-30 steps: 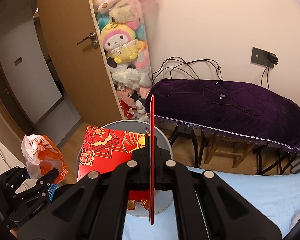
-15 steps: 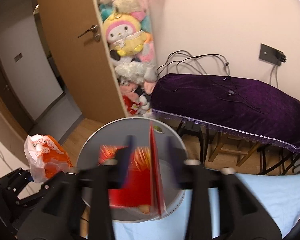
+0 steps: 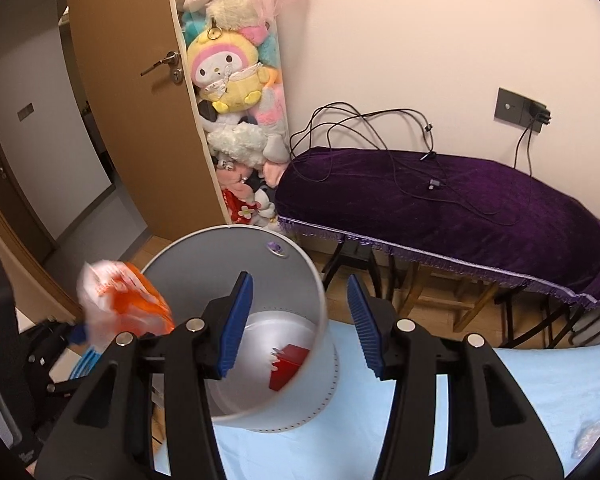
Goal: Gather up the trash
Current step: 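Open both tools to drop the bag and envelope into the bin, then move both open tools back over the bed toward the remaining items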
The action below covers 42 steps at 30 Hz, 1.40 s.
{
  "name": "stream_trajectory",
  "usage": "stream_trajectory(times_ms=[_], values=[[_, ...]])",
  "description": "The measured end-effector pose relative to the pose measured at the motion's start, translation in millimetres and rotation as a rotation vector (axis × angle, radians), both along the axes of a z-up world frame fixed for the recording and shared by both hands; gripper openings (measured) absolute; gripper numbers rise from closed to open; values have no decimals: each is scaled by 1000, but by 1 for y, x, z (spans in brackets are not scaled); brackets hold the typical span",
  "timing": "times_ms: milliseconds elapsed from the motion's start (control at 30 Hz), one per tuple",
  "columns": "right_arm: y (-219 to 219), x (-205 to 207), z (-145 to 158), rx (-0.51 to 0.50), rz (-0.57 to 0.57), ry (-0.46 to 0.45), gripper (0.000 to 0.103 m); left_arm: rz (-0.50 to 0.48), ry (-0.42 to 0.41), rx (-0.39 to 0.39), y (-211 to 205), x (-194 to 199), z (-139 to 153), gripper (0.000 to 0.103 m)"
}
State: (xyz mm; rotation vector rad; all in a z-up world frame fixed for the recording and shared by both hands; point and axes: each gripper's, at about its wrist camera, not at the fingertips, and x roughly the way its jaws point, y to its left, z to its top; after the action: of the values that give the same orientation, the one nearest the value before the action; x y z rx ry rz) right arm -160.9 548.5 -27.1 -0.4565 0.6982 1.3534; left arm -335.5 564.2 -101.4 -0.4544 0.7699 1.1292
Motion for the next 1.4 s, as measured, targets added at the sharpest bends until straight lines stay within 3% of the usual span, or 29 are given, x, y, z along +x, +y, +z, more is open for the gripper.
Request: stream_trajectory(times_ms=[333,600,800,1200,1400], values=[[-42,22,2,16,-28,-6,48,-49,7,61,-30,14,9,75],[-130,66,0,24,-133,-20,48,-151,-6,56,-80,39,11,75],[-233,112,-12,-12,-282,-44,48,-268,-18,41,-132,80,1,75],[-481,202,-68,-104,-654,-108,49,-594,12,-1,-264,220,-38,75],[-581,243,-92,-147,-835,-109,49,-745,27,-40,-340,290,-63,75]])
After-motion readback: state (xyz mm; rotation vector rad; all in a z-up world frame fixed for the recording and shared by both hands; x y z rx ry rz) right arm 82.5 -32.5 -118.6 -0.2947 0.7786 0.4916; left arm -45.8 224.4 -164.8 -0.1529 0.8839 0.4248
